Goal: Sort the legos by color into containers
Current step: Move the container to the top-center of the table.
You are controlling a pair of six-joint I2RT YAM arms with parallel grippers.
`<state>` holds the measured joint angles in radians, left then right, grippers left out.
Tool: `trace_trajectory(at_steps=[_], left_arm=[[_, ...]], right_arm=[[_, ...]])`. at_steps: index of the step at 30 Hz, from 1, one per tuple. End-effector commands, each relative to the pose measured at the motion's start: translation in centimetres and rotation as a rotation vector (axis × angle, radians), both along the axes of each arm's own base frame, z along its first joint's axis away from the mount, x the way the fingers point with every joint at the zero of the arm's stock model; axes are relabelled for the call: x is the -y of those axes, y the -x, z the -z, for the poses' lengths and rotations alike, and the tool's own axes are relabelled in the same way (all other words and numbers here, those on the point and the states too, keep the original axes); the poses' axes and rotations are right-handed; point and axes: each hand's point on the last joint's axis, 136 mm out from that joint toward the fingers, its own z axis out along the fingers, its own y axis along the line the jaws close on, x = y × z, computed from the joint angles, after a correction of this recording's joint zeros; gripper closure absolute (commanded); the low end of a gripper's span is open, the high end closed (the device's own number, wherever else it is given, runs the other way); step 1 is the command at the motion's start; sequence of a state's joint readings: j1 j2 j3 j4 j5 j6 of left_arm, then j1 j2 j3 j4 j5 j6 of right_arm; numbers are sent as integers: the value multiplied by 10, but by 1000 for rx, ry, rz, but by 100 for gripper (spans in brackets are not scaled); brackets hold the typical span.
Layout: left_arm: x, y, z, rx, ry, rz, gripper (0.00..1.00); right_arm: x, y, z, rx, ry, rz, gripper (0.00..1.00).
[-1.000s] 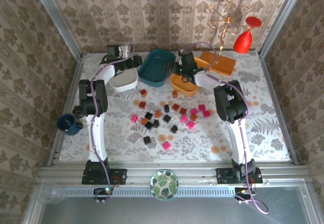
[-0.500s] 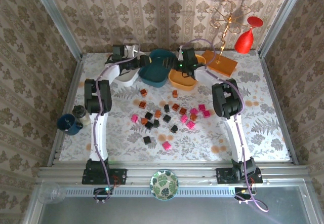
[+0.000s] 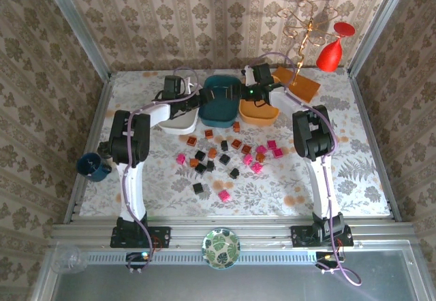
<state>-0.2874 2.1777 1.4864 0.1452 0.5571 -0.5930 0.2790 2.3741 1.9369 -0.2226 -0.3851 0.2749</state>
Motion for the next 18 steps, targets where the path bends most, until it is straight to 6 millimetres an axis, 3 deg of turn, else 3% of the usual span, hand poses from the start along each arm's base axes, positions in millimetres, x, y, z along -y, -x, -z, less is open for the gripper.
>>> trace_trajectory(at_steps=[1,8,11,15,18], left_arm=[[0,-23,-13,45,11,-79,11],[-11,-47,-15,61,-44,-114,10],[-25,-51,-28,93,-73,-135,6],[-57,-53,-67,172,-163,-192,2],[-81,-43,-107,251,-253,-238,1]], right_arm=[[-25,-3,-15,18,-53,-95,14],[-27,-25,-31,36,-51,-59,13],[-4,-31,-44,56,42,16,11],[26,-22,-76,113,194,92,9],[37,2,-99,159,276,124,8]])
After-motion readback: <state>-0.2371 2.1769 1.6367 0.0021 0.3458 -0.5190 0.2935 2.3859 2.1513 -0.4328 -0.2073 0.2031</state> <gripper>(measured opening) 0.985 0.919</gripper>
